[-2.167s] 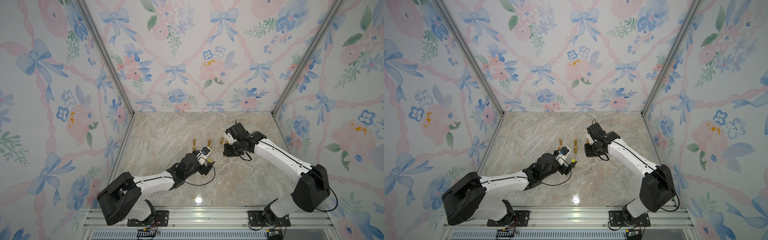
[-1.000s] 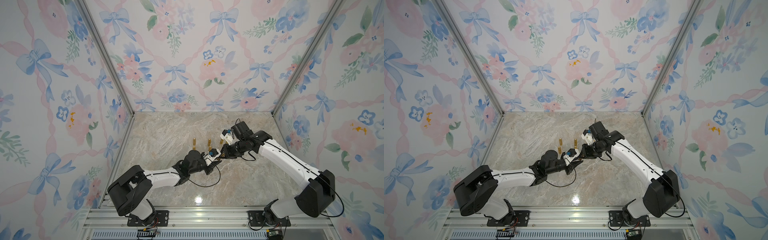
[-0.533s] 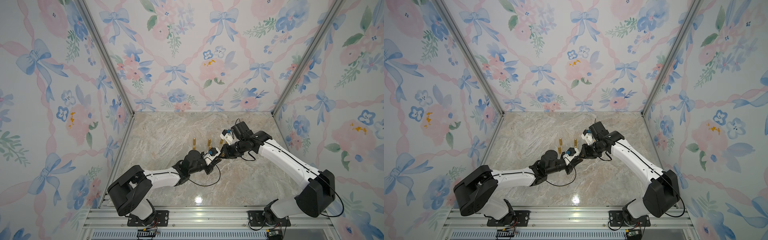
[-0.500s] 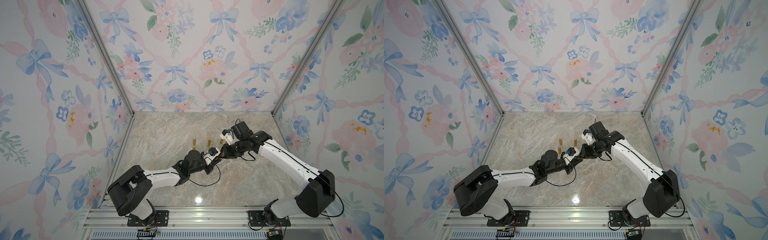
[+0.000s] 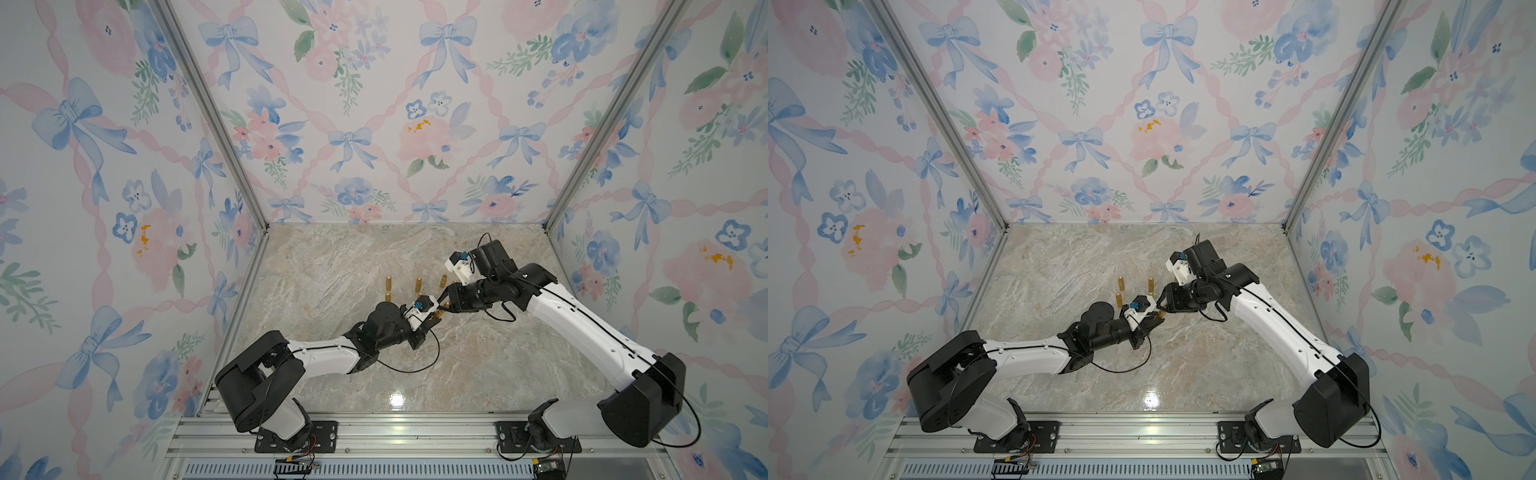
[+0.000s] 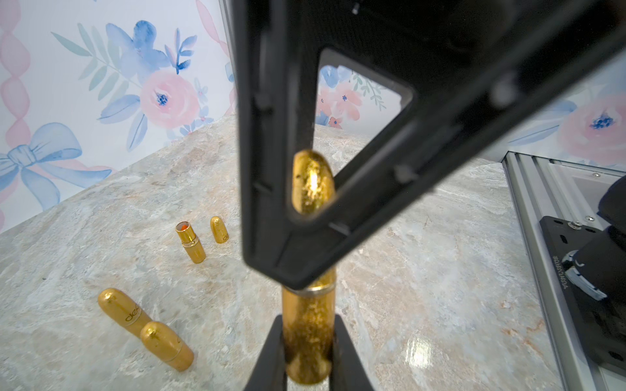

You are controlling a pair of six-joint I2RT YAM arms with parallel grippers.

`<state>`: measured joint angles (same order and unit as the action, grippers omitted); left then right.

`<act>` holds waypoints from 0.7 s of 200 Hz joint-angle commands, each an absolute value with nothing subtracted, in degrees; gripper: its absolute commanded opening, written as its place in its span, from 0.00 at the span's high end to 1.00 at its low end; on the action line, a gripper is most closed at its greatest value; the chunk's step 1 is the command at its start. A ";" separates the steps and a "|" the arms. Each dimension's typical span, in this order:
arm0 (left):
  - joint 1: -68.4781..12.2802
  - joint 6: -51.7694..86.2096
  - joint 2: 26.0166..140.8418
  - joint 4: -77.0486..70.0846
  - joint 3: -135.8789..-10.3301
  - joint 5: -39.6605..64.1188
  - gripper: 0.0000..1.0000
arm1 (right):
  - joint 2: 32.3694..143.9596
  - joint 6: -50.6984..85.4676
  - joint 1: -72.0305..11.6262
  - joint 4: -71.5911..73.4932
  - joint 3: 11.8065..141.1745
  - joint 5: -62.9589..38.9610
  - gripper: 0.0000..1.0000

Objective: Open the lipstick cap
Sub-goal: Pick up the lipstick at the center of the board, then open the cover of the lipstick.

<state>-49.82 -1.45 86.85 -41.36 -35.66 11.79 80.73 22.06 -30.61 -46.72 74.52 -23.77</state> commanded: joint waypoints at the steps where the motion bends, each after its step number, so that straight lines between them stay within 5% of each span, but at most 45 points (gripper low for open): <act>1: -50.01 -0.75 86.64 -42.48 -35.29 12.15 1.00 | 81.20 22.23 -29.97 -45.79 73.40 -23.41 0.63; 75: -50.00 -0.02 85.65 -42.28 -35.29 11.35 1.00 | 81.50 21.72 -29.32 -44.41 71.99 -23.46 0.78; 140: -49.99 1.29 84.68 -40.58 -33.22 7.26 1.00 | 79.85 21.80 -27.54 -45.47 73.53 -23.29 0.80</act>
<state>-49.93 0.08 86.08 -41.45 -35.11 10.24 80.99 22.26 -29.10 -44.16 72.69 -24.88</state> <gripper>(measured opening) 0.189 0.207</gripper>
